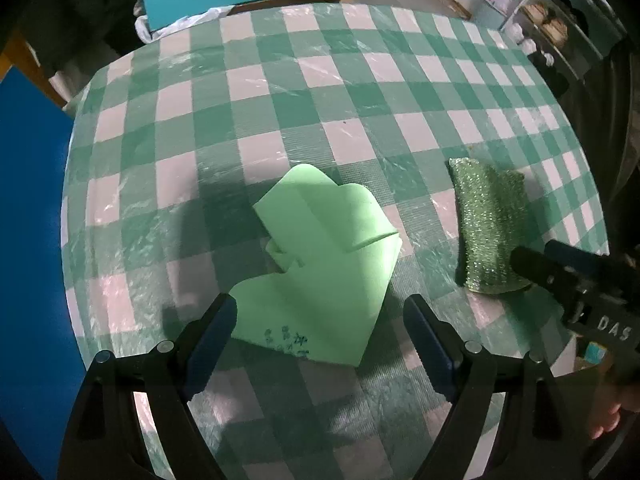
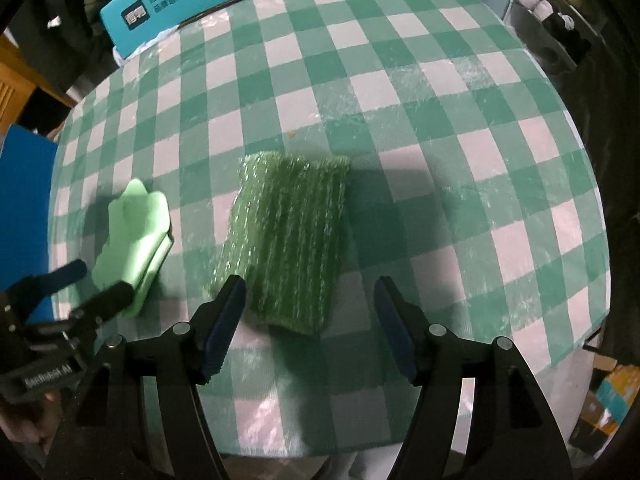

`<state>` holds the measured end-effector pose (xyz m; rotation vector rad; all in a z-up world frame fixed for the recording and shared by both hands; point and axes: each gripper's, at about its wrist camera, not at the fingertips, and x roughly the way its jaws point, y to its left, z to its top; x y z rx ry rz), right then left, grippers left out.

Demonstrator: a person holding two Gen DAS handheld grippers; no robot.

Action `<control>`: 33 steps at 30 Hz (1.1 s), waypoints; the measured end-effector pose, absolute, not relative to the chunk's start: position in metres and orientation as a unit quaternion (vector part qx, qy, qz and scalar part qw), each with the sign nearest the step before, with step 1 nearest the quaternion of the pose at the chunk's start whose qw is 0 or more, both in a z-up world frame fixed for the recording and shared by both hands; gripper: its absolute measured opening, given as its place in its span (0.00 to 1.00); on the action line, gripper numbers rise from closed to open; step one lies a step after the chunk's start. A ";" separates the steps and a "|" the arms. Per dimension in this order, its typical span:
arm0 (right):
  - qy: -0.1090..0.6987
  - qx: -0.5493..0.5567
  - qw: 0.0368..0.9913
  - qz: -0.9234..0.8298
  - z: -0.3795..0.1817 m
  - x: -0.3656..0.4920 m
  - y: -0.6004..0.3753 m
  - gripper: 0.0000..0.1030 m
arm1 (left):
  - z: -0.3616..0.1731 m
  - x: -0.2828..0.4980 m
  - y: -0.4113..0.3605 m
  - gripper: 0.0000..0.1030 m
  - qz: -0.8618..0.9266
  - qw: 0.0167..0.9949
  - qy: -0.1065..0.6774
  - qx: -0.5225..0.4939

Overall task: Organize soft objects
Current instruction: 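Grasp the green foam piece with the left gripper while the right gripper grasps the scrubbing pad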

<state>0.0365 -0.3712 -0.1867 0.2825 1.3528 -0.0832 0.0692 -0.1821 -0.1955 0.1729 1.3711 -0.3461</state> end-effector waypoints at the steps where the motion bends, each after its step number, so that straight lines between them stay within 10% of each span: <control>1: 0.623 0.133 0.770 -0.038 -0.186 0.039 -0.367 0.65 | -0.198 0.070 -0.184 0.84 -0.158 0.756 0.630 0.084; 11: 0.625 0.115 0.771 -0.035 -0.201 0.065 -0.344 0.65 | -0.211 0.076 -0.194 0.83 -0.157 0.762 0.617 0.118; 24: 0.615 0.034 0.786 -0.050 -0.212 0.077 -0.312 0.67 | -0.204 0.076 -0.182 0.20 -0.164 0.781 0.590 0.125; 31: 0.612 0.039 0.789 -0.018 -0.207 0.072 -0.301 0.16 | -0.203 0.081 -0.171 0.11 -0.168 0.775 0.601 0.096; 33: 0.614 0.042 0.788 -0.011 -0.206 0.072 -0.299 0.15 | -0.200 0.079 -0.169 0.10 -0.168 0.776 0.601 0.093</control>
